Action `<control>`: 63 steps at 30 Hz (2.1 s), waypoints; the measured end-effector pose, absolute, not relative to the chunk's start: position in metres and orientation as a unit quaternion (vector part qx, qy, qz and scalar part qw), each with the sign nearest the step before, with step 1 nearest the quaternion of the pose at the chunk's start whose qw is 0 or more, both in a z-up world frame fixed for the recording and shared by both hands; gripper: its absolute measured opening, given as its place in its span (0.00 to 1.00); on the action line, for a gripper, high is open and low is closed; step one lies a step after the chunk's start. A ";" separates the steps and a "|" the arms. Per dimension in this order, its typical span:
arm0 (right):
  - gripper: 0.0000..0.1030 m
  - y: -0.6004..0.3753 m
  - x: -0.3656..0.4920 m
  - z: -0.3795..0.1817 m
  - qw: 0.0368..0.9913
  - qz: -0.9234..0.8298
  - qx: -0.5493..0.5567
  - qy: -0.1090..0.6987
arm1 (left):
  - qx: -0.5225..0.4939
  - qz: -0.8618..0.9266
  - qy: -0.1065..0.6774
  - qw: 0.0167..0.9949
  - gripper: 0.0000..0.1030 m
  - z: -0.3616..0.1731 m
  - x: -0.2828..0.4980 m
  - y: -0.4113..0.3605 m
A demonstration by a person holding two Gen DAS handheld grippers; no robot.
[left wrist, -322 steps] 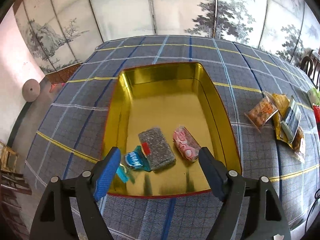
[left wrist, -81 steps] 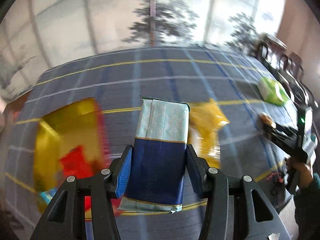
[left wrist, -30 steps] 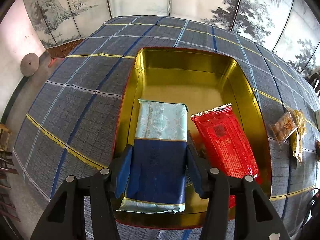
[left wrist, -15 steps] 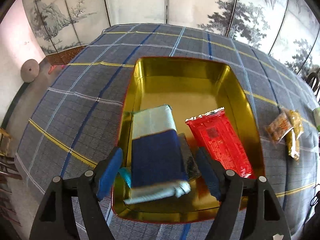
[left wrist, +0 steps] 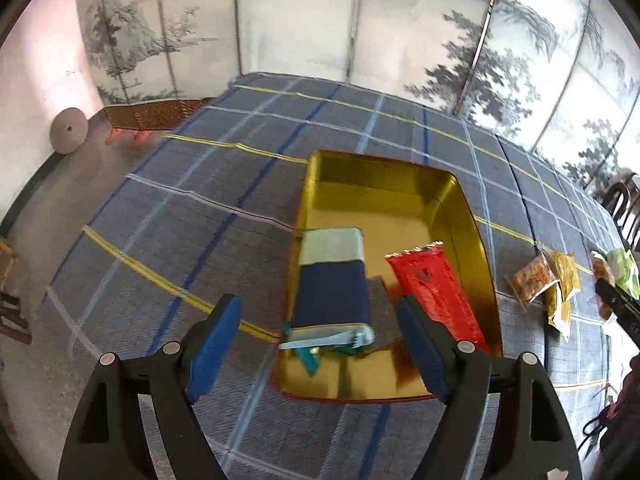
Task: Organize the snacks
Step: 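Open the left gripper while the right gripper carries the peanut-snack bag over the tin, then open the right gripper to drop the peanut-snack bag into the tin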
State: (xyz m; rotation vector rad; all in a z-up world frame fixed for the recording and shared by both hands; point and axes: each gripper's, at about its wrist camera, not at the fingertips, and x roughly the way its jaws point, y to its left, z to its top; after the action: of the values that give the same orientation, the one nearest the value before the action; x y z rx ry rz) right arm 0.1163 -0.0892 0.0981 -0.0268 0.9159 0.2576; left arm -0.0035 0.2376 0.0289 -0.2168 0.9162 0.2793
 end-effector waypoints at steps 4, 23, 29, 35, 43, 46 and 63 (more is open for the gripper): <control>0.39 -0.028 0.109 0.103 0.877 0.189 -0.020 0.442 | -0.105 0.154 0.435 0.881 0.77 0.032 -0.018 0.249; 0.39 0.117 0.072 0.093 0.828 0.313 -0.080 0.458 | -0.110 0.236 0.443 0.858 0.78 0.019 -0.063 0.301; 0.39 0.128 0.073 0.085 0.823 0.314 -0.086 0.466 | -0.112 0.241 0.451 0.852 0.78 0.015 -0.069 0.309; 0.39 0.136 0.075 0.075 0.826 0.304 -0.107 0.463 | -0.115 0.245 0.452 0.850 0.78 0.014 -0.072 0.313; 0.39 0.147 0.079 0.072 0.831 0.297 -0.128 0.452 | -0.118 0.245 0.454 0.849 0.79 0.013 -0.075 0.313; 0.41 0.147 0.078 0.072 0.832 0.299 -0.125 0.451 | -0.118 0.243 0.453 0.850 0.79 0.014 -0.077 0.313; 0.60 0.143 0.071 0.078 0.826 0.318 -0.113 0.451 | -0.117 0.240 0.453 0.851 0.79 0.017 -0.079 0.308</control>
State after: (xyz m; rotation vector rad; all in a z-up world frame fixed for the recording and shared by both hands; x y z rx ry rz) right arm 0.0709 0.1430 0.0775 -0.2391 0.9583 0.6747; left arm -0.0786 0.3085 0.0170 -0.2469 0.9536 0.5063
